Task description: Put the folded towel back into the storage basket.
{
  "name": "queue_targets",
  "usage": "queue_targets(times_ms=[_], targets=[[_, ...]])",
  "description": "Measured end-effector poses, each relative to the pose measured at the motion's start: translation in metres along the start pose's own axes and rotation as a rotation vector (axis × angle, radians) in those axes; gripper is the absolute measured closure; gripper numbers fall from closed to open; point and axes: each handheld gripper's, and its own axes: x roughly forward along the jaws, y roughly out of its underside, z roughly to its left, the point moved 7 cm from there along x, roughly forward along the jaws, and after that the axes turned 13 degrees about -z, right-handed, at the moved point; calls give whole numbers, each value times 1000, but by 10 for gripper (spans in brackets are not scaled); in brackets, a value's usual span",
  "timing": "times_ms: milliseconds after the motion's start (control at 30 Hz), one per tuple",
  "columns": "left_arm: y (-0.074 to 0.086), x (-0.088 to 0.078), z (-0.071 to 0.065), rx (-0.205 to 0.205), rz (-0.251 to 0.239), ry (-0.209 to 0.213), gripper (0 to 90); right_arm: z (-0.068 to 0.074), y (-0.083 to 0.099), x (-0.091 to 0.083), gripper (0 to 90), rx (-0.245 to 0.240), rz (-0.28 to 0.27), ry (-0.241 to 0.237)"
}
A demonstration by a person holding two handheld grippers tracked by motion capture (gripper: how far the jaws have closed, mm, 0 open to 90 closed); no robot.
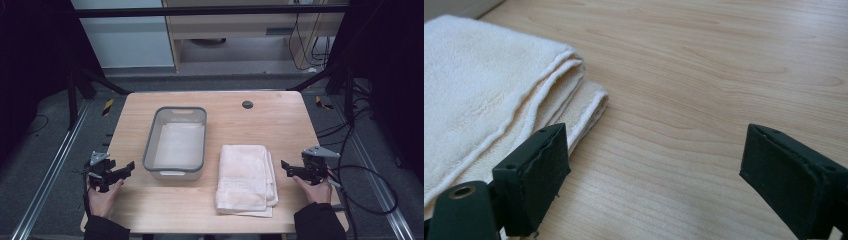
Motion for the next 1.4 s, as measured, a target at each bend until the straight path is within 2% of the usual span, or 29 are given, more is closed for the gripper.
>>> queue_targets(times_ms=[67, 133, 233, 367, 833, 967, 1267, 1400], targets=[[-1, -2, -1, 3, -6, 2, 239, 0, -1, -2, 125, 6, -7, 6], [-4, -7, -6, 24, -17, 8, 246, 2, -4, -7, 130, 6, -28, 0], [-6, -9, -9, 25, -23, 12, 259, 5, -8, -8, 139, 7, -46, -7], [-9, -13, -12, 37, -40, 2, 278, 10, -9, -8, 144, 5, -42, -19], [-19, -20, -23, 26, -68, 23, 291, 16, -17, -13, 161, -1, -75, -35], [-22, -23, -29, 24, -78, 36, 307, 18, -19, -14, 174, 9, -79, -46], [-33, -30, -46, 3, -116, 82, 319, 24, -27, -13, 191, -9, -89, -70], [-37, -32, -52, 14, -135, 88, 319, 27, -28, -13, 199, -3, -93, -80]])
